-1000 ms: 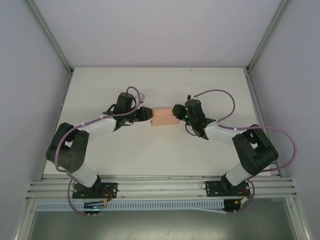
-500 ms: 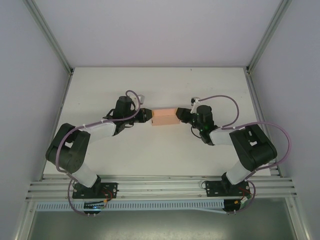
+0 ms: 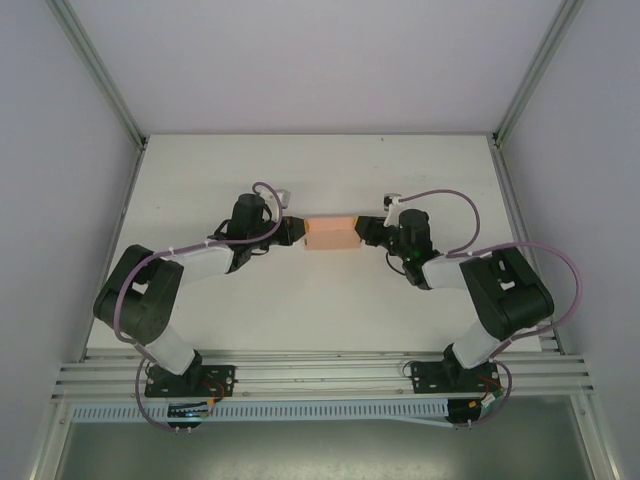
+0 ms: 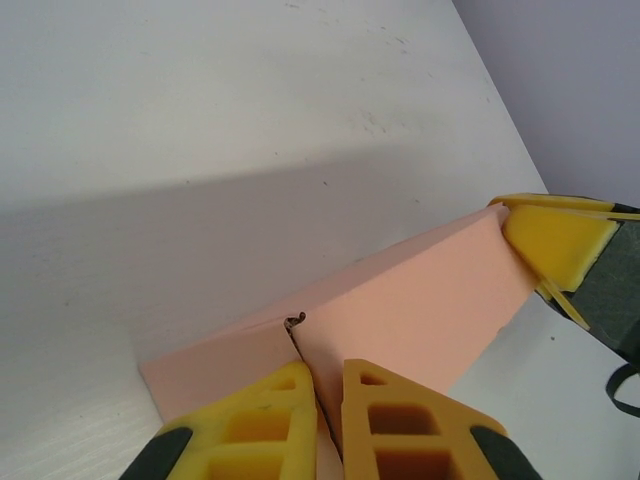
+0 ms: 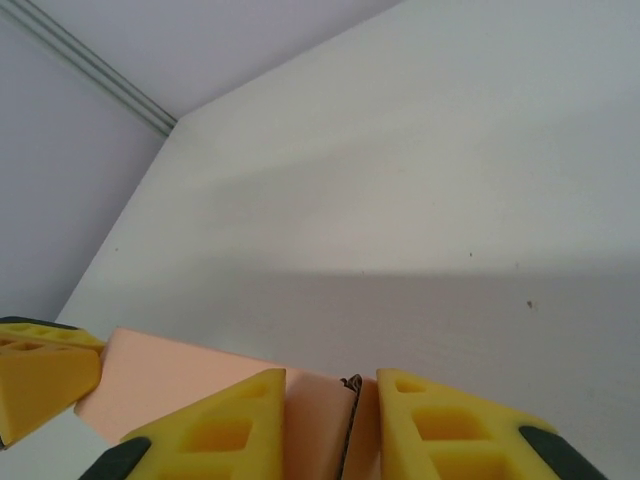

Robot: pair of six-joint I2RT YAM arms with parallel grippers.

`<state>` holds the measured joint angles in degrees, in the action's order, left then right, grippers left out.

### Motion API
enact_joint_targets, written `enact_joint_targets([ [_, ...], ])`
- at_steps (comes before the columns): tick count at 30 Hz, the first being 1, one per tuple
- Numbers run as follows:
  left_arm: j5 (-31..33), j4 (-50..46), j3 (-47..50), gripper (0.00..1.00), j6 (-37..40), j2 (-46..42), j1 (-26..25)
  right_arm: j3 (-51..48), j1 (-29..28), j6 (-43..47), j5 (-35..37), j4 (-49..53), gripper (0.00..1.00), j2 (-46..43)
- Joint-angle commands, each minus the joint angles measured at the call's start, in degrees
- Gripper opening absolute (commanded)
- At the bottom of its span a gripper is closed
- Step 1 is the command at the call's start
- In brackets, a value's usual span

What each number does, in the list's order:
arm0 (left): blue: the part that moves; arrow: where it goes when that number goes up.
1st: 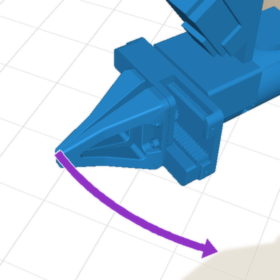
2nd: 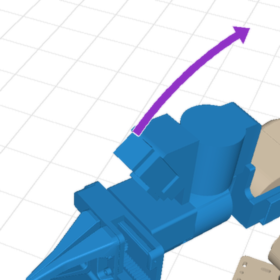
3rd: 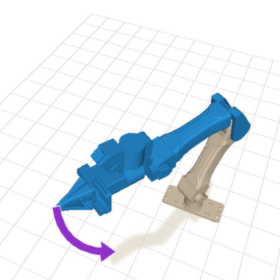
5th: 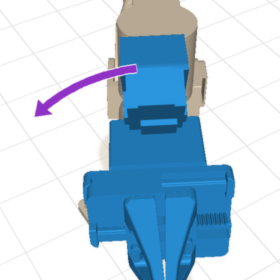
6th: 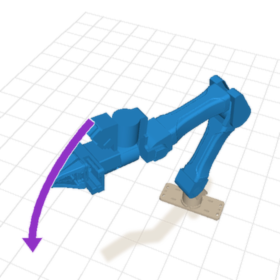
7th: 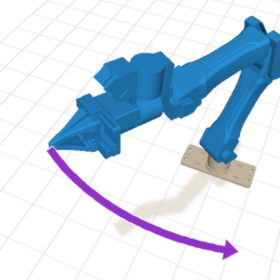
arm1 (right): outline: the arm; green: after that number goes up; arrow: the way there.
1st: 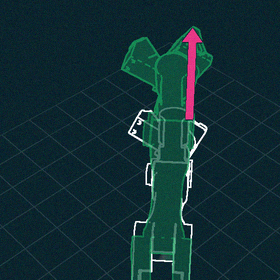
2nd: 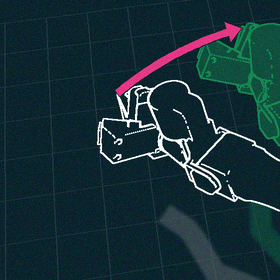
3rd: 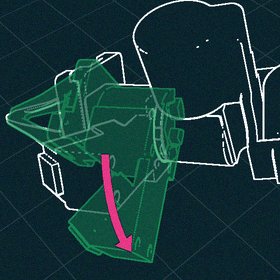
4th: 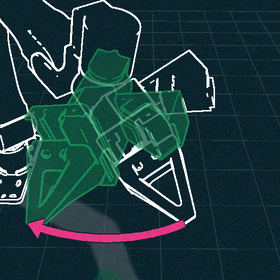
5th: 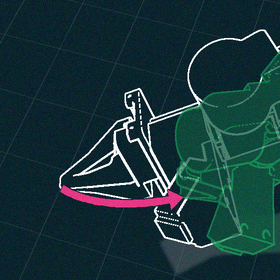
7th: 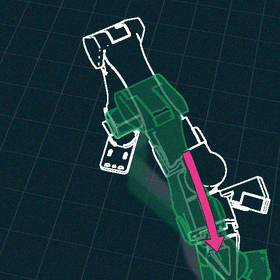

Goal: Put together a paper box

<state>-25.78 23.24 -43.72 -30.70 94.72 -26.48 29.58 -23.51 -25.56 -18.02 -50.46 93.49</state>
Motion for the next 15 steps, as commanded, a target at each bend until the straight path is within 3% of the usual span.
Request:
enact_joint_targets([
  [1,6.75,-18.73,6.08,0.00,3.28,5.75,0.64,-5.26,1.45,7.33,-1.83,5.33,0.21,6.74],
  [8,8.21,-17.86,7.27,0.00,3.63,4.88,0.64,-7.38,1.49,10.44,-2.28,-0.17,0.06,9.24],
  [15,6.42,-11.38,9.93,0.00,3.77,5.59,0.64,-8.17,1.54,10.00,-1.15,-0.45,0.05,8.65],
])
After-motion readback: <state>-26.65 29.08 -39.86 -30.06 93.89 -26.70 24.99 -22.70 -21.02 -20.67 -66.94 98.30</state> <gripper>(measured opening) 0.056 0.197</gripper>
